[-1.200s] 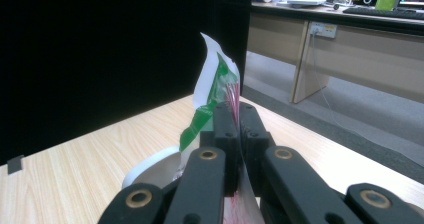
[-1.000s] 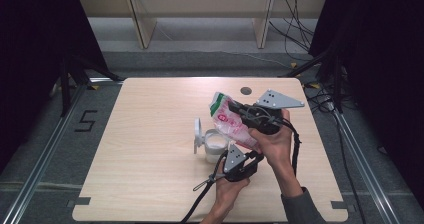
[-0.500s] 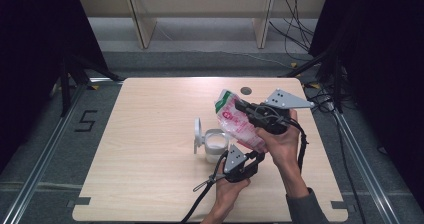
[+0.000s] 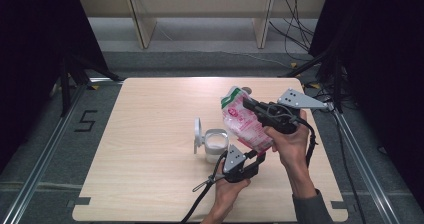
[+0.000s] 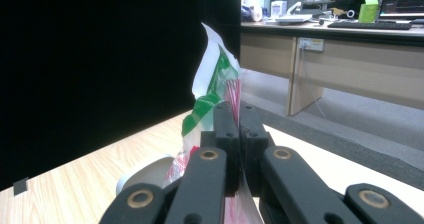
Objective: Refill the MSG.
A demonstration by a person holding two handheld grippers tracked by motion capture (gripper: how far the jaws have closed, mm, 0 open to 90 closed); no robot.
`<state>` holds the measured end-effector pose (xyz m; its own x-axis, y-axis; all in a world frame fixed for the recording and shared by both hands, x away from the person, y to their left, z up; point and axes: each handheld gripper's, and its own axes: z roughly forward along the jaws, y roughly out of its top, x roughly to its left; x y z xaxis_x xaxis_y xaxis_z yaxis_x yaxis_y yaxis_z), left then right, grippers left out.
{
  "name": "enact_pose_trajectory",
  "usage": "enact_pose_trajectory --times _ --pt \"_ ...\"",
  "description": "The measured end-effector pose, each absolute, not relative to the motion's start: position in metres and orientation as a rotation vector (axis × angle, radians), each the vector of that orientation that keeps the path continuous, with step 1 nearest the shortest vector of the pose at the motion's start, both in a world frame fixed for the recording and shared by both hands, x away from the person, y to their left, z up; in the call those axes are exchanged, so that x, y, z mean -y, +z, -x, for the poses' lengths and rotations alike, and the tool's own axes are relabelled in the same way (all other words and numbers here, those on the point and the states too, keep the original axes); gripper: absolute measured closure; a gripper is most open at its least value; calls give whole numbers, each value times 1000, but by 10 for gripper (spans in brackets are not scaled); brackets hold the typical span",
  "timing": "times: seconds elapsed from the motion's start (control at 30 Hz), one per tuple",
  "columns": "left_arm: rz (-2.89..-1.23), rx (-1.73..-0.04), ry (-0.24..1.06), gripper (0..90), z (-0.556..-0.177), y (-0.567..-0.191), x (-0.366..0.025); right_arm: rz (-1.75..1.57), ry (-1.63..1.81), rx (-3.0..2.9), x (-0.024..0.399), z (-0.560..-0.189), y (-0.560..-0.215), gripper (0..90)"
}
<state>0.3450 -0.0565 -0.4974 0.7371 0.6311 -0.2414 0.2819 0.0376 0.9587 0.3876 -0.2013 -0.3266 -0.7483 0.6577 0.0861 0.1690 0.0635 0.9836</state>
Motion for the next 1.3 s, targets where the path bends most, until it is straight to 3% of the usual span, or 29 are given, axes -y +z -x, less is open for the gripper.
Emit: enact_pose_trajectory --times 0.73,1.3 --pt "-1570 -780 344 516 -337 -491 51 -857 1866 -1922 224 -386 -330 900" --pt "-1636 -776 392 496 -327 -494 38 -890 1926 -1902 239 -385 -345 900"
